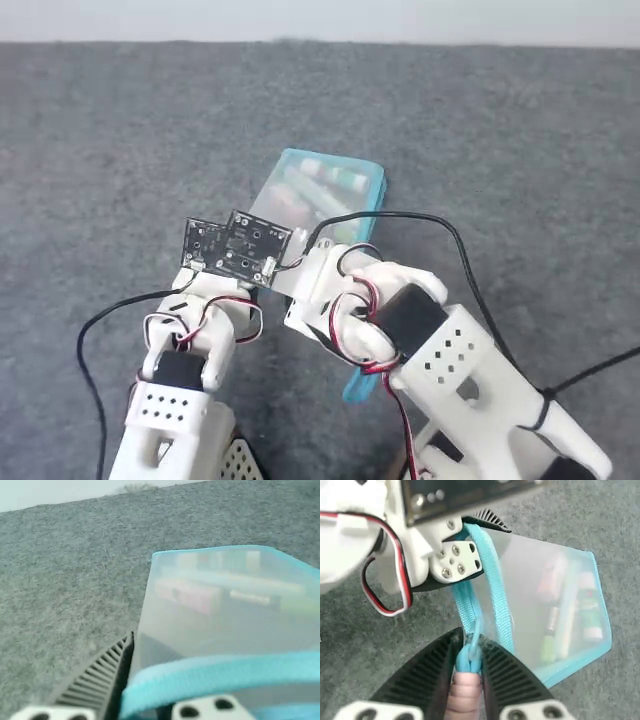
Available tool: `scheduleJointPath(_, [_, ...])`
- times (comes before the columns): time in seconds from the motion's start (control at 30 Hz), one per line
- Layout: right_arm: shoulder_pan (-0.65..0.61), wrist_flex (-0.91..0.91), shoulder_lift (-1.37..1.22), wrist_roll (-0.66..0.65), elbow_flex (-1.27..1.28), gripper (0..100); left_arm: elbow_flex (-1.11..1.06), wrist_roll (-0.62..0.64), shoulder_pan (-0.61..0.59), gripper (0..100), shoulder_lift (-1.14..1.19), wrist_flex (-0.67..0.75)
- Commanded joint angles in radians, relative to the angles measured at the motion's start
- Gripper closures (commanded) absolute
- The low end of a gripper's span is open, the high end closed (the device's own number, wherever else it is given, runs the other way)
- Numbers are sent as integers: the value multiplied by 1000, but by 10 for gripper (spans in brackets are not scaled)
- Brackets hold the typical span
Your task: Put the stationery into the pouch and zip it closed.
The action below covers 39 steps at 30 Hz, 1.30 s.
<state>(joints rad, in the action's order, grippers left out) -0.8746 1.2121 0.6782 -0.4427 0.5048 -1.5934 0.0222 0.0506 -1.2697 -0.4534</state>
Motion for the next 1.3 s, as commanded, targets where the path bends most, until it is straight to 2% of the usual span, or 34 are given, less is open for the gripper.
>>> scheduleJointPath(0.0, [-25,-35,56,8,-14,993,33,-5,20,989,-6,-2])
scheduleJointPath(0.37, [-27,-111,-22,11,-25,993,33,-5,21,989,-6,-2])
scheduleJointPath(0.6, [-27,-104,-122,11,-150,993,33,-5,18,989,-6,-2])
scheduleJointPath(0.8, [-67,-31,-170,11,-252,993,33,-5,15,989,-6,-2])
scheduleJointPath(1.27, [-84,216,19,3,-265,992,30,-5,14,989,-6,0])
